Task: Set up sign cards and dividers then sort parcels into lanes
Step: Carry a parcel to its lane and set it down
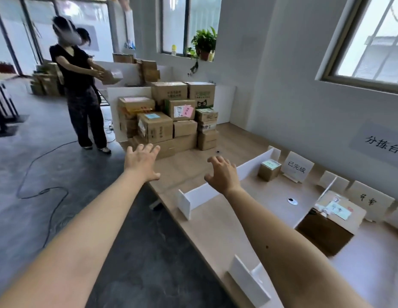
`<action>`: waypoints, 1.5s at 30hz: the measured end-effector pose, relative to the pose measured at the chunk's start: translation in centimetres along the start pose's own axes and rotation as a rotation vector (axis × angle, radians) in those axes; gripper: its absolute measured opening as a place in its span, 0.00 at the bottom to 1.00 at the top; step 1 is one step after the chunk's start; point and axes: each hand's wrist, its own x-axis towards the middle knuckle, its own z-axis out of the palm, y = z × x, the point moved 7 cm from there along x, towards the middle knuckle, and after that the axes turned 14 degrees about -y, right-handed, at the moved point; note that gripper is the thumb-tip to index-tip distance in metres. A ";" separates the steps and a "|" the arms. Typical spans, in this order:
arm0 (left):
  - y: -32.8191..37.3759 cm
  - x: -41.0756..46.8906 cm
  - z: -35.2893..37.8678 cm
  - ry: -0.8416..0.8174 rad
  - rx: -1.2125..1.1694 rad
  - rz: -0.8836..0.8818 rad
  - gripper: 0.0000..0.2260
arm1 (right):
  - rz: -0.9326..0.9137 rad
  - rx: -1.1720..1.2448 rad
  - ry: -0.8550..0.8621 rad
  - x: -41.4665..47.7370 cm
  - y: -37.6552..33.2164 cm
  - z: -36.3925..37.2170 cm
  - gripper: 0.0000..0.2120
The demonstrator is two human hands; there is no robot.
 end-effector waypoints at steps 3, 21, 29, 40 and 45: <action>-2.7 0.8 0.5 -0.008 -0.003 -0.049 0.43 | -0.041 0.007 -0.013 2.3 -2.0 0.6 0.23; -14.5 11.9 3.4 -0.078 0.039 -0.276 0.41 | -0.234 0.225 -0.003 22.1 -11.5 2.6 0.24; -20.4 14.0 4.8 -0.122 -0.006 -0.417 0.41 | -0.276 0.242 0.012 28.8 -13.8 2.6 0.27; -26.9 16.0 7.2 -0.131 0.035 -0.501 0.41 | -0.355 0.148 -0.028 34.2 -19.0 5.2 0.26; -31.5 17.9 8.4 -0.123 0.047 -0.537 0.41 | -0.374 0.065 0.009 37.2 -22.2 5.9 0.27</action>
